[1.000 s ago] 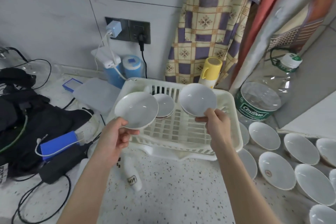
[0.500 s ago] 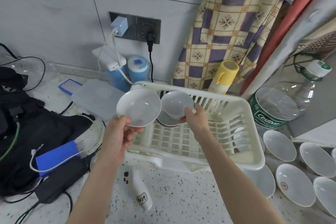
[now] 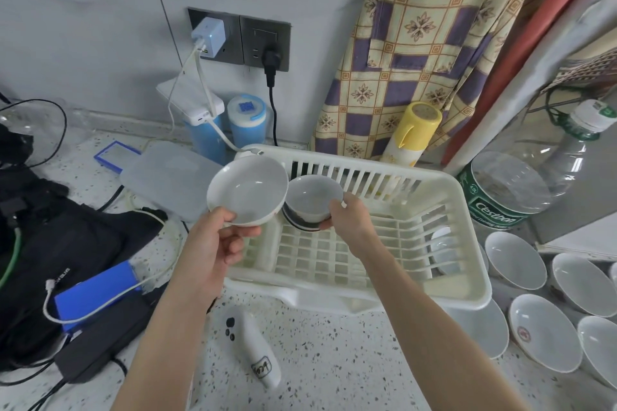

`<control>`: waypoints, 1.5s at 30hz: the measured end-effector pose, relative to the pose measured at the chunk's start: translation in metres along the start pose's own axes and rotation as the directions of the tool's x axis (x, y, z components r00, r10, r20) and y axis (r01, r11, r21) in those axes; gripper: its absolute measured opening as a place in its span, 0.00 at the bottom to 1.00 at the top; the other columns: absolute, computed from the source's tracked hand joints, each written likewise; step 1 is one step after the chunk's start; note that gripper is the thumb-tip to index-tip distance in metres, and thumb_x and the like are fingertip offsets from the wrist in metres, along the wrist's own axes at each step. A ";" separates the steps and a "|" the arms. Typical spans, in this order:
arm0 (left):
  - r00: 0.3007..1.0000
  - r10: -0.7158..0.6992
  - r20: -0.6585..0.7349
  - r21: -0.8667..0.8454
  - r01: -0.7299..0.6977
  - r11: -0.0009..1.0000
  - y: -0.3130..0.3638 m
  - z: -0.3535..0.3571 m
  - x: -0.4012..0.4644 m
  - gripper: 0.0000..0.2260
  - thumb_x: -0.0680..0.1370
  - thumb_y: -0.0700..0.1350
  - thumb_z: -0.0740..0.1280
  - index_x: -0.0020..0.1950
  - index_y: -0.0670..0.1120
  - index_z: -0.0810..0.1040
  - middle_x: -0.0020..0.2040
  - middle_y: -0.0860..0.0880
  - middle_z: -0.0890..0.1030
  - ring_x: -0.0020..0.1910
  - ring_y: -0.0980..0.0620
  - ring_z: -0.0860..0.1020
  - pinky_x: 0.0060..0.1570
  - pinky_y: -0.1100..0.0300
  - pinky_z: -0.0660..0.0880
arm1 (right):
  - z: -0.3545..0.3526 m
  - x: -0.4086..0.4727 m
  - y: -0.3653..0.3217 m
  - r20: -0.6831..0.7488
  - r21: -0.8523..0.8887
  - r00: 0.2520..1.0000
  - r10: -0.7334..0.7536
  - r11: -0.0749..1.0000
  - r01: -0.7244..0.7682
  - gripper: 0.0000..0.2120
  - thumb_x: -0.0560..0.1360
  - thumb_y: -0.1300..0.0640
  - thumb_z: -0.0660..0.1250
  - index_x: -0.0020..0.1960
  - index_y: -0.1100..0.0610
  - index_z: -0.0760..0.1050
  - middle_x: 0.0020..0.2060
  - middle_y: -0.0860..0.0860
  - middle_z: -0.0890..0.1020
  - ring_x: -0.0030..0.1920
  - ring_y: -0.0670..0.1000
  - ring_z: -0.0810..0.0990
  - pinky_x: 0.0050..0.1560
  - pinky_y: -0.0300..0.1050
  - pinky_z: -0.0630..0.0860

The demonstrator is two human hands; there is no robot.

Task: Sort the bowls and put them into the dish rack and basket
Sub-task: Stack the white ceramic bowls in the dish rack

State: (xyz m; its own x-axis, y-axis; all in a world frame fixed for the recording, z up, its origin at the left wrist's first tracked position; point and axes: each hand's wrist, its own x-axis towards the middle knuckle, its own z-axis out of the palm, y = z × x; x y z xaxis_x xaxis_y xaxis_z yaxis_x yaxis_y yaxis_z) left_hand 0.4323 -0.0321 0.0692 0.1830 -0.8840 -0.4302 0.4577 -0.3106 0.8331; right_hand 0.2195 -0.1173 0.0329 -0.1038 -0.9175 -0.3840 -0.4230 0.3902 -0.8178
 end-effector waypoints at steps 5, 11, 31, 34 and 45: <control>0.999 -0.034 0.008 -0.026 0.034 0.999 0.000 -0.002 0.000 0.15 0.78 0.42 0.61 0.65 0.42 0.73 0.38 0.40 0.84 0.22 0.57 0.68 0.19 0.67 0.64 | 0.001 -0.003 0.001 0.009 -0.005 1.000 -0.008 1.000 0.008 0.21 0.76 0.59 0.55 0.68 0.54 0.69 0.28 0.52 0.84 0.16 0.40 0.67 0.21 0.37 0.65; 0.999 -0.050 0.021 -0.038 0.051 0.998 0.002 -0.003 0.001 0.13 0.78 0.42 0.61 0.62 0.43 0.74 0.38 0.40 0.84 0.22 0.57 0.68 0.19 0.67 0.63 | -0.001 -0.005 0.003 -0.011 -0.061 1.000 -0.021 0.998 0.020 0.22 0.76 0.60 0.54 0.69 0.54 0.68 0.29 0.52 0.84 0.15 0.39 0.67 0.21 0.36 0.64; 0.995 -0.087 0.052 0.287 0.069 0.955 0.010 0.027 0.010 0.08 0.78 0.40 0.59 0.55 0.42 0.73 0.34 0.42 0.84 0.20 0.57 0.64 0.16 0.67 0.58 | -0.017 -0.022 -0.006 -0.129 -0.003 0.975 -0.181 0.983 0.182 0.23 0.80 0.44 0.55 0.71 0.54 0.68 0.33 0.52 0.84 0.33 0.39 0.82 0.30 0.31 0.71; 0.992 -0.106 0.063 0.417 0.071 0.906 0.009 0.043 0.019 0.06 0.78 0.41 0.59 0.53 0.43 0.74 0.32 0.43 0.84 0.19 0.57 0.63 0.17 0.67 0.55 | -0.021 -0.033 -0.017 0.033 0.012 0.969 -0.246 0.969 0.245 0.20 0.80 0.45 0.56 0.65 0.54 0.74 0.33 0.51 0.84 0.29 0.40 0.81 0.29 0.32 0.70; 0.975 -0.217 0.057 0.477 0.164 0.863 -0.013 0.062 0.039 0.05 0.79 0.51 0.59 0.52 0.53 0.72 0.39 0.44 0.87 0.22 0.54 0.68 0.19 0.67 0.55 | -0.029 -0.025 -0.025 0.000 -0.185 0.980 -0.201 0.963 0.198 0.13 0.75 0.62 0.56 0.57 0.58 0.75 0.41 0.58 0.85 0.44 0.57 0.84 0.34 0.44 0.74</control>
State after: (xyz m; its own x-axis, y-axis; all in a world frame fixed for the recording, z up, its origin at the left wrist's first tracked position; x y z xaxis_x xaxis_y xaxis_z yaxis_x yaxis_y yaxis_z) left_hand 0.3799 -0.0842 0.0634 0.0297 -0.8140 -0.5801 0.0101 -0.5800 0.8145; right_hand 0.2064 -0.1064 0.0760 -0.0164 -0.9772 -0.2118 -0.5944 0.1798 -0.7838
